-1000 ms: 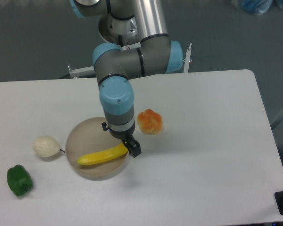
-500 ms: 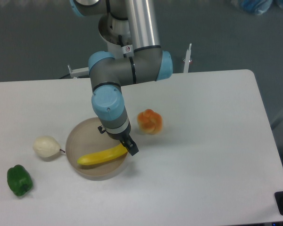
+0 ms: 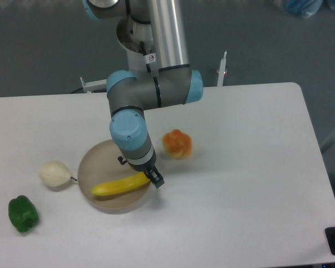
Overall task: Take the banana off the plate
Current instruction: 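Lift the banana up off the plate, then carry the held banana away from the plate, beside the orange bun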
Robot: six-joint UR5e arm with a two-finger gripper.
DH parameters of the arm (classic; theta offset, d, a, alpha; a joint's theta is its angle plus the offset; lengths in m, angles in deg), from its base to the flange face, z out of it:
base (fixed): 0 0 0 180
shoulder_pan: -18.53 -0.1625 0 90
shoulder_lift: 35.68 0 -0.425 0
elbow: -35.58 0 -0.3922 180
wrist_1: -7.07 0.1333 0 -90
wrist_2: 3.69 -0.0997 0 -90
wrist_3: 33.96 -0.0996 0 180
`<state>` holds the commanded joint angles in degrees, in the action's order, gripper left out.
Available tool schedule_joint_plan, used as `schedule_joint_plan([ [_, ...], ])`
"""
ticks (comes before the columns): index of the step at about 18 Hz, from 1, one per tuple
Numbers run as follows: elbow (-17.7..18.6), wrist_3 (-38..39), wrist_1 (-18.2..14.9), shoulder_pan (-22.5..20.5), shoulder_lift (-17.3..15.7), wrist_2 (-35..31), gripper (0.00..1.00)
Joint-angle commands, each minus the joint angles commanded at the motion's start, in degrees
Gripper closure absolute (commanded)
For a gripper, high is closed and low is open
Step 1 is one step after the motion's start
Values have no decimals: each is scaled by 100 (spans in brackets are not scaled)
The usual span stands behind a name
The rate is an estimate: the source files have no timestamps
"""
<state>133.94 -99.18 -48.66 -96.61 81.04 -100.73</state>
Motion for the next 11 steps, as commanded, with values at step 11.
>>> schedule_joint_plan([
  [11, -509, -70, -211, -254, -430, 70, 94],
])
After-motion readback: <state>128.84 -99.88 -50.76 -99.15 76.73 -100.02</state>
